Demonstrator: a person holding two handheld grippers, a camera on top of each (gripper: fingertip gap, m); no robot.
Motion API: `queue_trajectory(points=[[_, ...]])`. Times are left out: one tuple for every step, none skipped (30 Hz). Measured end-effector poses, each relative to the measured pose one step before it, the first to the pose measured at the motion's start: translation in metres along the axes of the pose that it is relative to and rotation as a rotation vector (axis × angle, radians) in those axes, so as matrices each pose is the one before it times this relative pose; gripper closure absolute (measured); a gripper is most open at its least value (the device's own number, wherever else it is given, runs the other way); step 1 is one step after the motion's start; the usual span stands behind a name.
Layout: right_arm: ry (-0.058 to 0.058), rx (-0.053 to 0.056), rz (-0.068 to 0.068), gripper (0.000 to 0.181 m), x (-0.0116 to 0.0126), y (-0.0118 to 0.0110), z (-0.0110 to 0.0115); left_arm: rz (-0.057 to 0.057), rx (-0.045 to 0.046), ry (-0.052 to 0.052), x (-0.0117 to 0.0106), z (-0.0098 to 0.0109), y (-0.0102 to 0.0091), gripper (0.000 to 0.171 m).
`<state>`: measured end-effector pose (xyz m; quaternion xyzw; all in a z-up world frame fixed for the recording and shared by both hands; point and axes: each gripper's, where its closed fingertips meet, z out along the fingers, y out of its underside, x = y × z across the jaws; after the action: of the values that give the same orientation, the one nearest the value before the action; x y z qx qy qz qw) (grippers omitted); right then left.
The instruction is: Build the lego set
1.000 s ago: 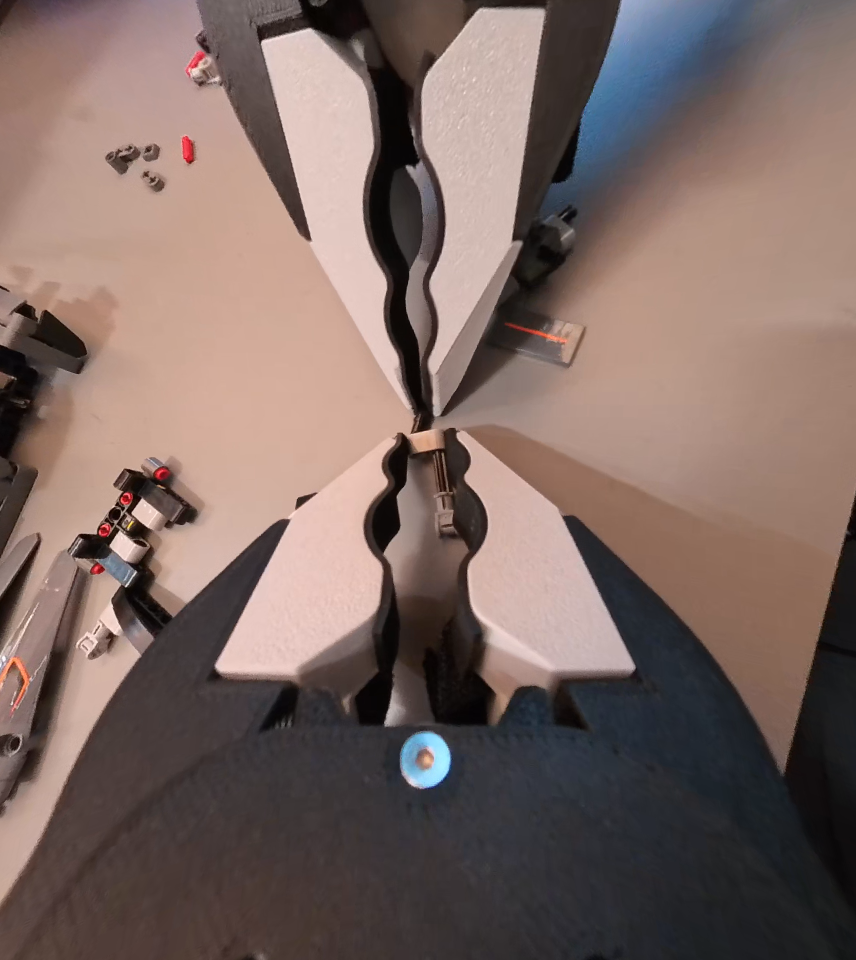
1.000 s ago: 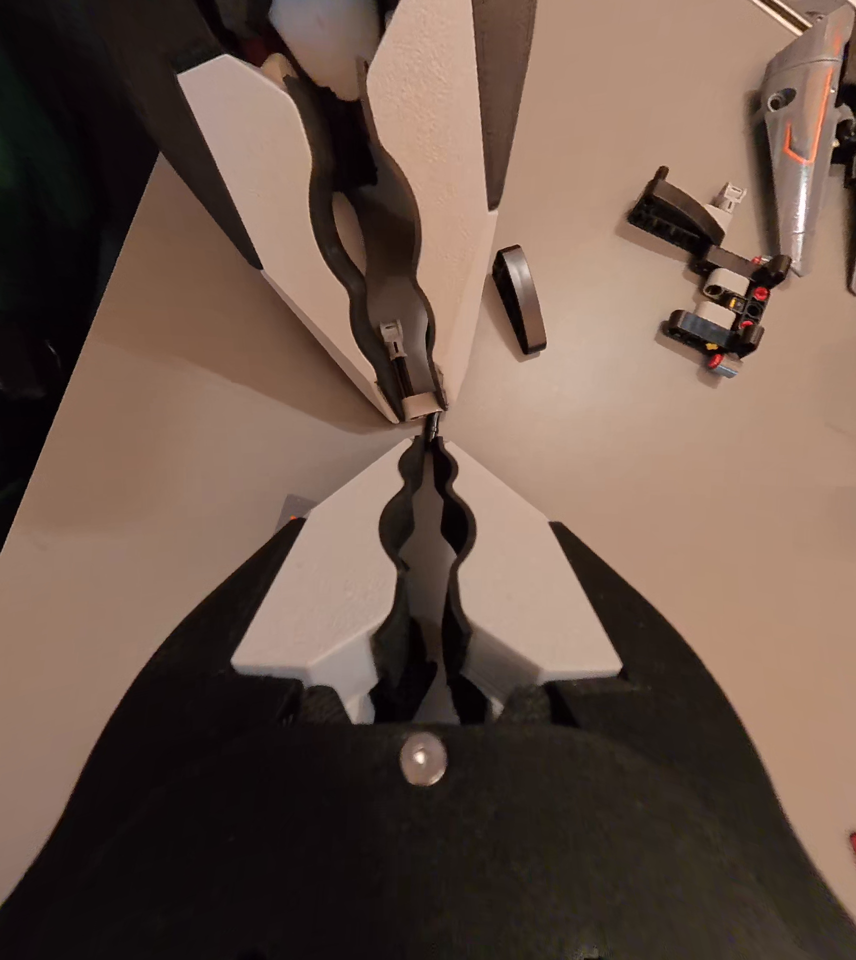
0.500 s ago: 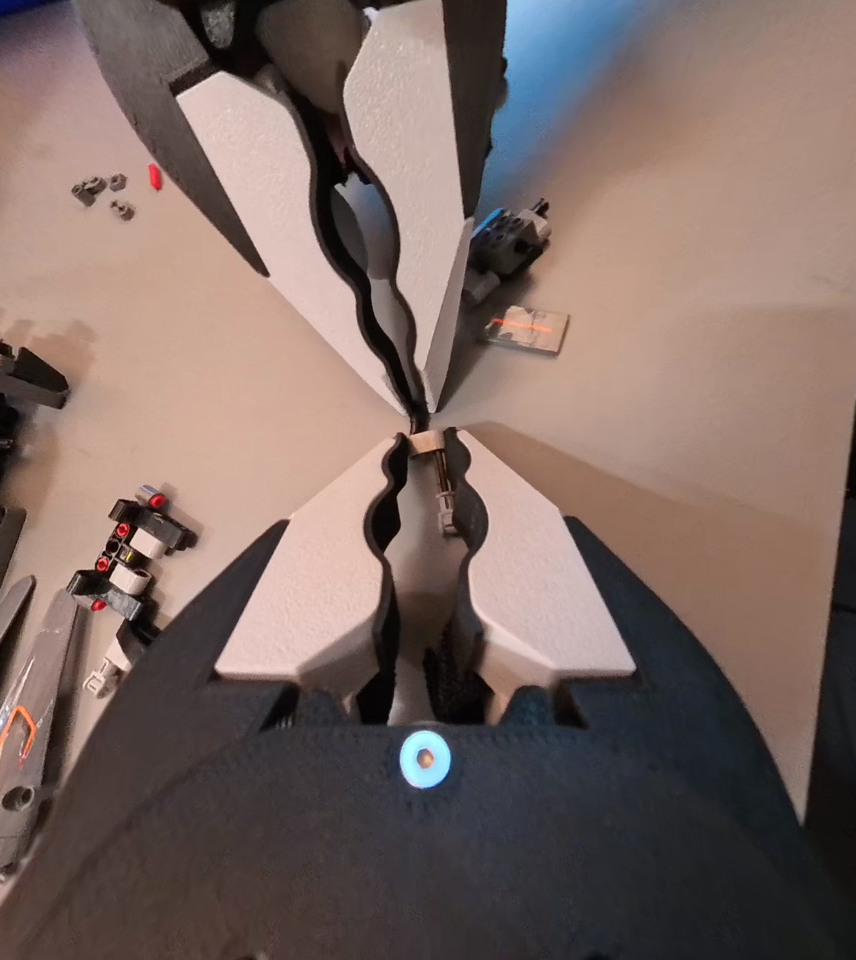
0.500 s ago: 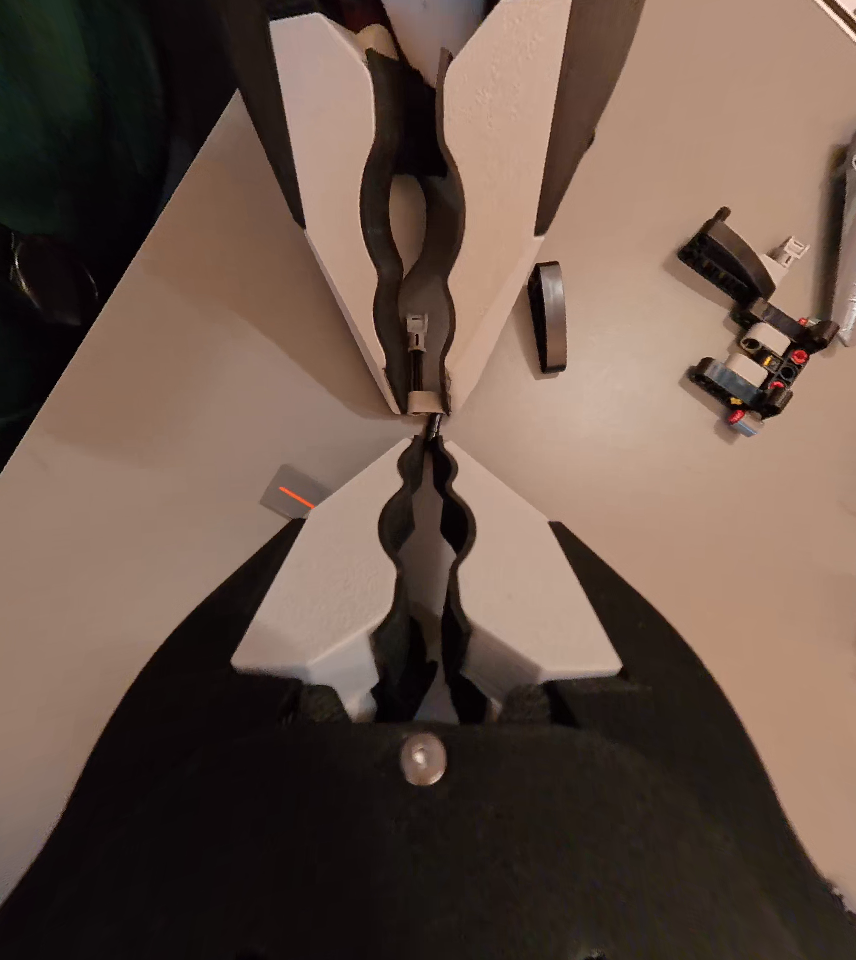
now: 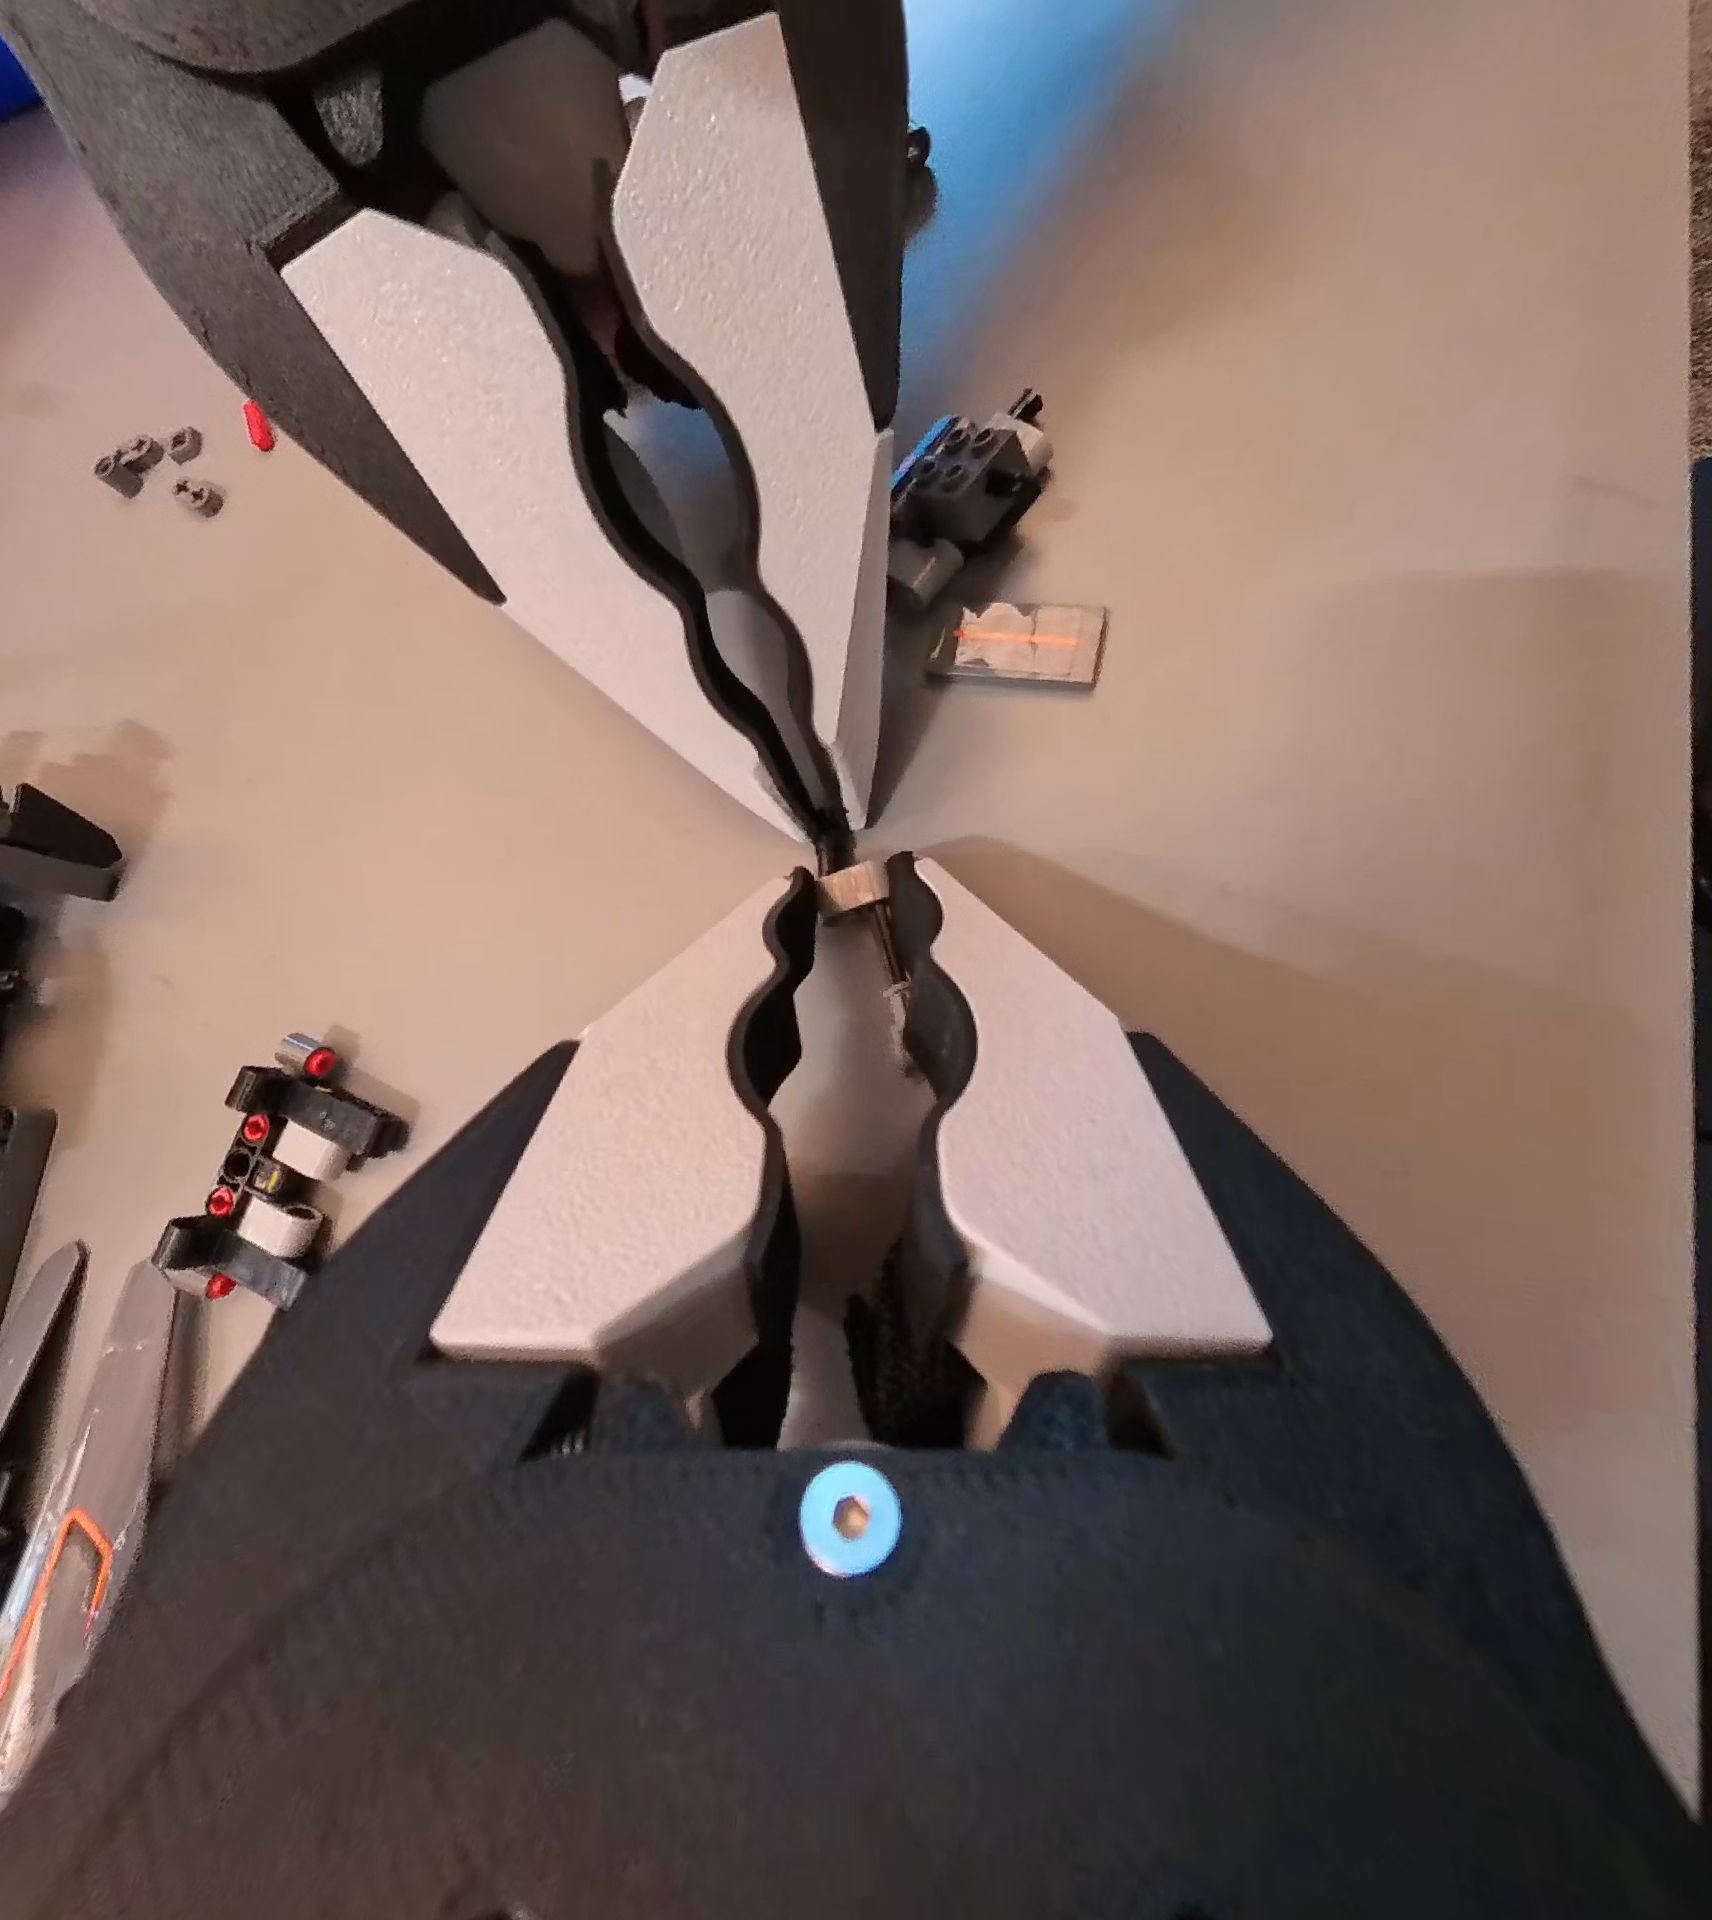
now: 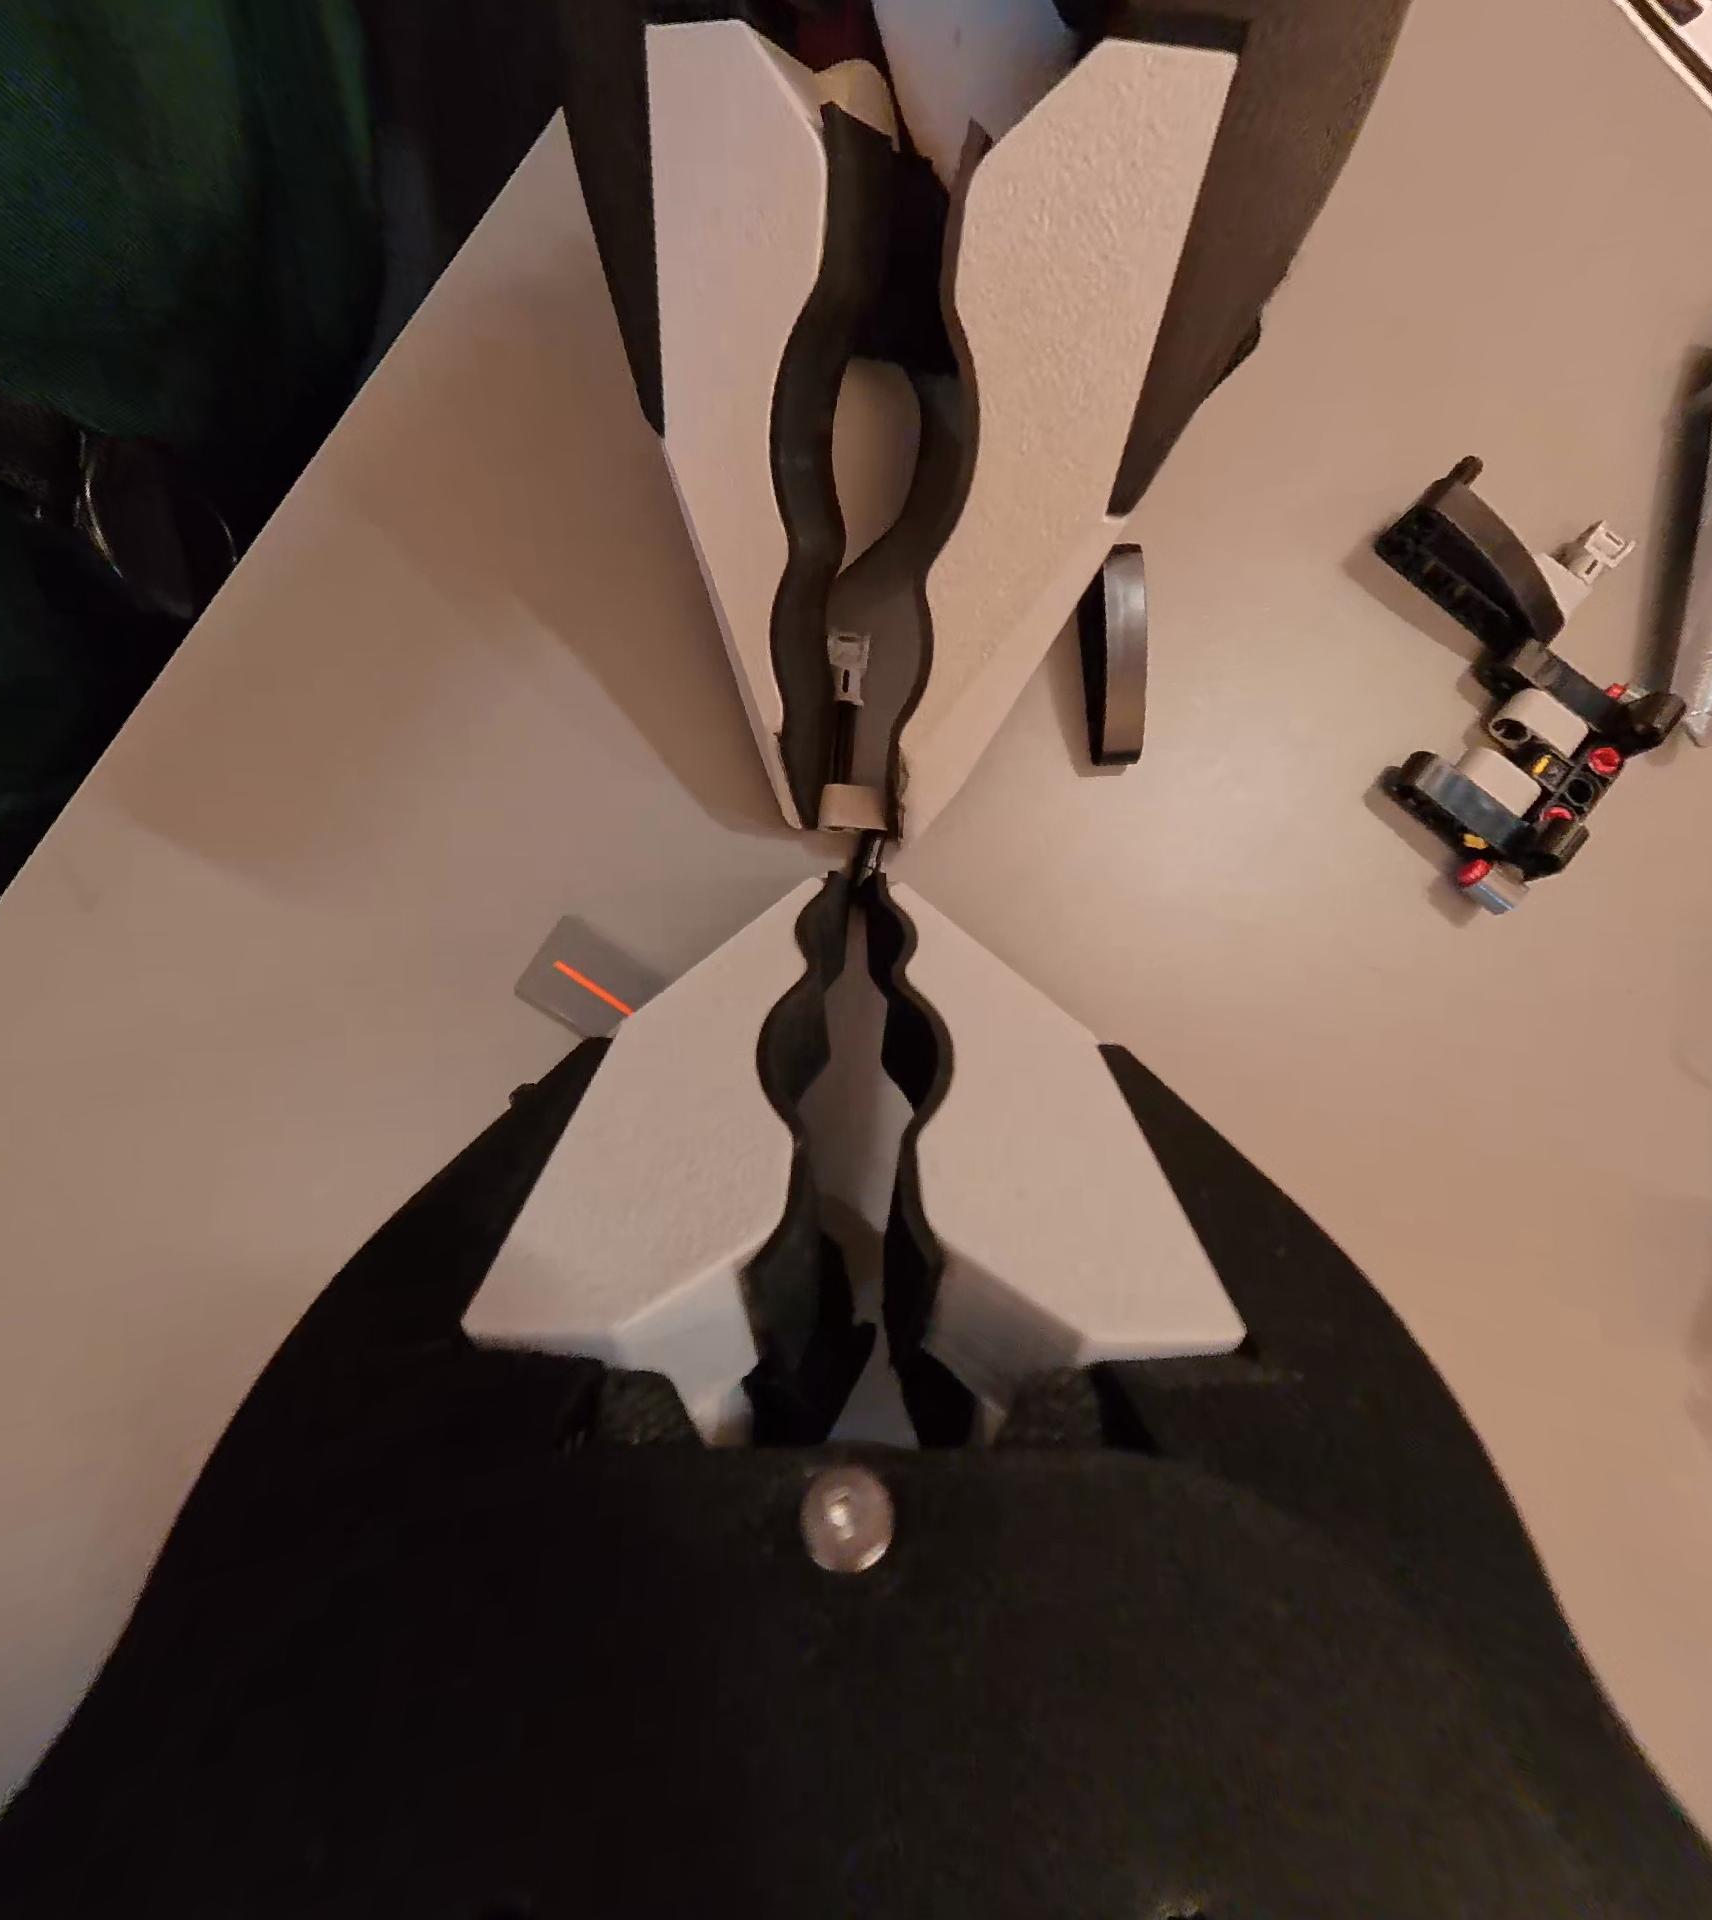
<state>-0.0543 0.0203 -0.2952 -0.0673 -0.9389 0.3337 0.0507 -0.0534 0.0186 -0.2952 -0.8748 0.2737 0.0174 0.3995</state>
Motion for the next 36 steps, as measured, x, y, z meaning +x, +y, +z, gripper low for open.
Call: queue_trajectory(points=[[0.0018,0.0002,-0.0012,0.180,-0.00006,0.00001,-0.00004,-0.0038,0.00044,0.0054,0.00008,0.00016,0.00000,0.159],[0.0013,-0.0003,0.0020,0.180,-0.00006,0.00005,-0.00003,0.0024,0.00012,-0.0026,-0.00012,0.00008,-0.00009,0.158],[0.0021,-0.0022,0.0040,0.180,0.00007,0.00007,0.00005,0.0040,-0.00010,-0.0061,-0.00005,0.00003,-0.00013,0.158],[0.0055,-0.0027,0.0009,0.180,0.00004,0.00012,-0.00003,-0.0088,-0.00096,-0.0030,-0.00023,-0.00002,-0.00019,0.158],[0.0063,0.0012,0.0024,0.180,0.00014,0.00003,0.00001,-0.0074,0.00199,-0.0038,-0.00038,-0.00021,-0.00024,0.159],[0.0045,0.0051,0.0074,0.180,0.00024,0.00002,0.00002,0.0112,-0.00028,-0.0136,-0.00015,0.00000,-0.00020,0.158],[0.0062,0.0051,0.0041,0.180,0.00022,-0.00025,0.00034,0.0037,-0.00476,-0.0173,0.00020,0.00017,-0.00067,0.158],[0.0062,0.0027,0.0013,0.180,0.00007,-0.00031,0.00020,-0.0074,-0.00702,-0.0162,0.00014,-0.00009,-0.00091,0.158],[0.0040,0.0010,0.0016,0.180,-0.00005,-0.00002,0.00006,0.0094,-0.00556,-0.0316,-0.00135,-0.00012,-0.00056,0.154],[0.0023,0.0013,0.0021,0.180,-0.00001,-0.00001,0.00007,0.0034,-0.00973,-0.0263,-0.00150,-0.00045,-0.00004,0.151],[0.0008,0.0031,0.0022,0.180,-0.00009,-0.00014,0.00009,-0.0186,-0.02030,-0.0117,-0.00107,-0.00065,0.00062,0.149],[0.0001,0.0027,0.0023,0.180,0.00000,-0.00010,0.00010,-0.0120,-0.02211,-0.0098,-0.00073,-0.00110,0.00088,0.147],[0.0006,0.0005,0.0013,0.180,0.00002,0.00000,-0.00002,0.0103,-0.01541,-0.0248,-0.00163,-0.00112,0.00097,0.145],[0.0004,-0.0003,0.0018,0.180,0.00001,-0.00005,0.00006,0.0005,-0.01735,-0.0159,-0.00089,-0.00123,0.00117,0.144],[0.0005,-0.0003,0.0007,0.180,-0.00007,0.00005,-0.00004,-0.0119,-0.01851,-0.0063,0.00007,-0.00110,0.00131,0.145],[0.0013,-0.0005,-0.0012,0.180,0.00002,-0.00006,0.00005,-0.0104,-0.01078,-0.0040,0.00079,-0.00071,0.00093,0.147],[0.0005,0.0000,0.0000,0.180,-0.00005,-0.00006,0.00004,-0.0136,-0.00806,0.0095,0.00257,0.00011,0.00096,0.152],[-0.0005,0.0010,0.0012,0.180,-0.00015,-0.00013,0.00007,-0.0146,-0.00214,0.0173,0.00335,0.00024,-0.00016,0.158],[-0.0006,0.0009,0.0024,0.180,0.00008,-0.00001,-0.00001,0.0041,0.00377,-0.0028,-0.00005,0.00061,-0.00061,0.158],[-0.0004,0.0002,0.0025,0.180,0.00007,-0.00007,0.00007,-0.0007,-0.00040,-0.0017,-0.00104,0.00025,-0.00032,0.157],[0.0003,0.0002,0.0020,0.180,0.00003,0.00003,-0.00003,-0.0140,-0.00329,0.0087,-0.00036,0.00020,-0.00003,0.156],[0.0007,0.0006,0.0044,0.180,0.00000,-0.00003,0.00002,-0.0027,0.00055,0.0040,-0.00019,0.00004,0.00006,0.155],[0.0019,0.0007,0.0035,0.180,0.00012,-0.00010,0.00006,-0.0053,0.00134,0.0081,0.00057,0.00003,0.00018,0.156],[0.0023,0.0007,0.0015,0.180,0.00002,-0.00007,0.00001,-0.0154,0.00094,0.0184,0.00157,0.00031,0.00034,0.159],[0.0008,0.0006,0.0021,0.180,0.00005,-0.00003,0.00014,-0.0120,0.00316,0.0069,-0.00004,0.00004,0.00007,0.159],[-0.0005,0.0004,0.0025,0.180,0.00005,-0.00010,0.00009,0.0005,0.00375,0.0026,-0.00014,-0.00002,0.00015,0.159],[0.0007,0.0000,0.0009,0.180,0.00011,-0.00009,0.00008,-0.0123,0.00239,0.0048,0.00001,0.00012,0.00017,0.159],[0.0026,-0.0021,-0.0006,0.180,0.00001,-0.00010,0.00003,-0.0190,0.00360,0.0089,0.00004,0.00008,0.00016,0.159],[0.0019,-0.0017,0.0013,0.180,-0.00002,-0.00005,0.00011,-0.0054,0.00680,0.0054,0.00011,0.00001,0.00023,0.158],[0.0001,0.0020,0.0059,0.180,-0.00005,-0.00009,0.00001,0.0028,0.00650,-0.0010,-0.00004,0.00005,0.00005,0.158],[0.0012,0.0041,0.0035,0.180,0.00003,-0.00013,0.00005,-0.0024,0.00759,-0.0025,0.00028,0.00006,0.00006,0.158],[0.0020,0.0024,0.0040,0.180,-0.00003,-0.00003,0.00004,-0.0016,0.00928,-0.0026,0.00042,0.00003,0.00004,0.158],[0.0031,0.0001,0.0048,0.180,0.00000,0.00000,-0.00001,0.0002,0.01135,-0.0085,0.00006,0.00011,-0.00011,0.158],[0.0052,0.0001,0.0068,0.180,0.00003,-0.00005,0.00003,-0.0048,0.00946,-0.0073,0.00003,0.00008,-0.00009,0.158],[0.0083,0.0014,0.0074,0.180,-0.00006,-0.00008,0.00009,0.0028,0.00548,-0.0111,-0.00007,-0.00002,-0.00006,0.158],[0.0091,0.0011,0.0053,0.180,-0.00018,0.00003,-0.00003,0.0117,-0.00055,-0.0155,-0.00014,0.00008,-0.00005,0.158]])
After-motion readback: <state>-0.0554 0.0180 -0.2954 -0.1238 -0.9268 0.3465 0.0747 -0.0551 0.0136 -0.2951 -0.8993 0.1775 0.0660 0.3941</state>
